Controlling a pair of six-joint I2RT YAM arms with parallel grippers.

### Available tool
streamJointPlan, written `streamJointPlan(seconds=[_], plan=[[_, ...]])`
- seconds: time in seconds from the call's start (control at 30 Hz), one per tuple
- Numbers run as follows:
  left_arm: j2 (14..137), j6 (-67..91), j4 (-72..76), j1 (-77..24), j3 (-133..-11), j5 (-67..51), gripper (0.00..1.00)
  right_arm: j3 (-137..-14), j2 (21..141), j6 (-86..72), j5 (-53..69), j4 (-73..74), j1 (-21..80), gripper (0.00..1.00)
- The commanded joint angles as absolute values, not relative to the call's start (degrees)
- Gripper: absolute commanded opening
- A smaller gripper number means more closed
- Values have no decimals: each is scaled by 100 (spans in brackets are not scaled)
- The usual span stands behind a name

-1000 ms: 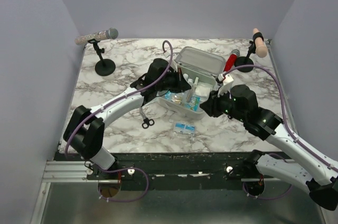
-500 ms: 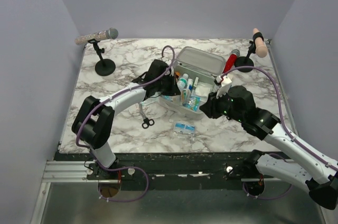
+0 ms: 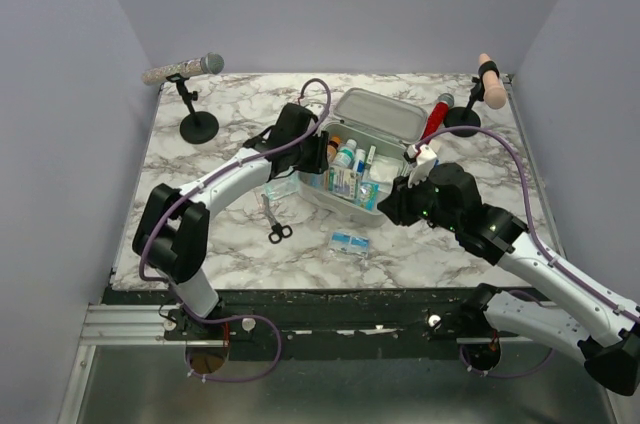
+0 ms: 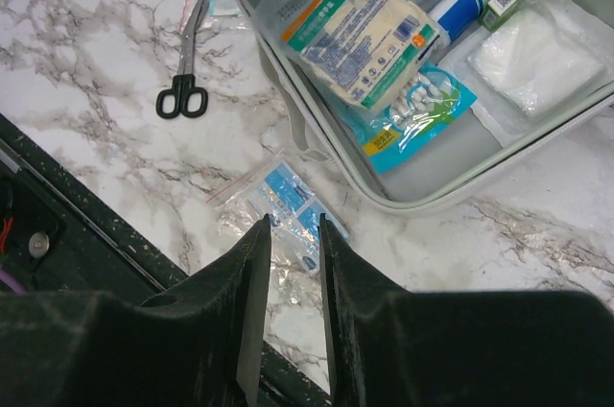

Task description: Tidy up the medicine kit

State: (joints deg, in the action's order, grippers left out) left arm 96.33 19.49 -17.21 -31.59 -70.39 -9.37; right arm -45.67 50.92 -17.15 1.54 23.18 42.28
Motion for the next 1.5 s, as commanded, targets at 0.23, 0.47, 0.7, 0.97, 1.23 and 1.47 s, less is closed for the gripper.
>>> streamJointPlan(seconds=[0.23,0.47,0.7,0.97,1.23,1.47], plan=[[8904,1907,-1987,-3242,-7383,-667,63,-4526,5168,-1740,167,2206,4228,35],[8097,2591,-1373,-4937,-6436,761,60,-4448,5124,-1775,185,2294,4236,35],[5821,4122,-950,-5273,-4098,2181,77,-3824,5044,-1740,1265,2092,4271,36],[5711,4702,-563,-5317,-2918,1644,99,-3322,5598,-2241,984,1627,4307,41],[7153,4280,182,-5317,-3164,968,99,-3182,5818,-2514,949,1406,4307,41],[7707,4166,545,-5317,-3199,633,93,-3129,5608,-2540,914,1582,4307,41]])
